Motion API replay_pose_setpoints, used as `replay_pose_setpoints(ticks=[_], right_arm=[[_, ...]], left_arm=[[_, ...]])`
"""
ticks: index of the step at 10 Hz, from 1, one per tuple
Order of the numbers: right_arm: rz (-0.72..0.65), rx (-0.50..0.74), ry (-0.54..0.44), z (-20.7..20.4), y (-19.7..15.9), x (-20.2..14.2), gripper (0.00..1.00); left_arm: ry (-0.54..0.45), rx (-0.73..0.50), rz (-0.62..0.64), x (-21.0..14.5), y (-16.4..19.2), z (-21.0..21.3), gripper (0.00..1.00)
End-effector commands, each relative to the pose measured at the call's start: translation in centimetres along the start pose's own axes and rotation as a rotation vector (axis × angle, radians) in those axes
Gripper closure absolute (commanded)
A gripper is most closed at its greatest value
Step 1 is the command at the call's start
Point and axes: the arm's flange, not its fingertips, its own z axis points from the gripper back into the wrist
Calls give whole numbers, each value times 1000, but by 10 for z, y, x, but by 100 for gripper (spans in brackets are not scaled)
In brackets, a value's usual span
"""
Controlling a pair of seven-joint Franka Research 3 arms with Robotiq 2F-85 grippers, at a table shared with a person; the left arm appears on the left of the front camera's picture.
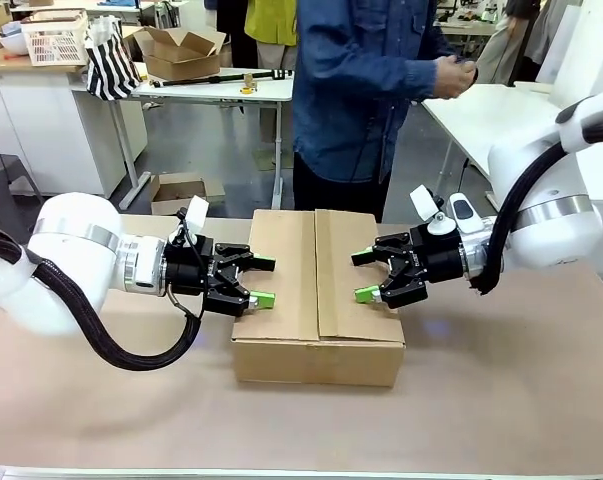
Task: Pack the gift set into the box.
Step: Press and hold the closed box until the human finishes sealing it.
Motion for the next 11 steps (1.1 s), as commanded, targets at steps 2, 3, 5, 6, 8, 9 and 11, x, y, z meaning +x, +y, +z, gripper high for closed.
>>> replay_pose_setpoints(ticks=[2,3,5,6,8,9,11], right_arm=[[0,4,-6,0,0,0,0],[0,4,-6,0,0,0,0],[0,4,-6,0,0,0,0],[0,4,-6,0,0,0,0],[0,4,-6,0,0,0,0],[0,4,-6,0,0,0,0],[0,4,-6,0,0,0,0]], left_arm=[[-1,-1,1,0,-4,3,0],[-1,-1,1,0,-4,3,0],[-1,-1,1,0,-4,3,0],[-1,-1,1,0,-4,3,0],[-1,-1,1,0,-4,3,0],[-1,-1,1,0,-4,3,0],[-1,-1,1,0,-4,3,0]])
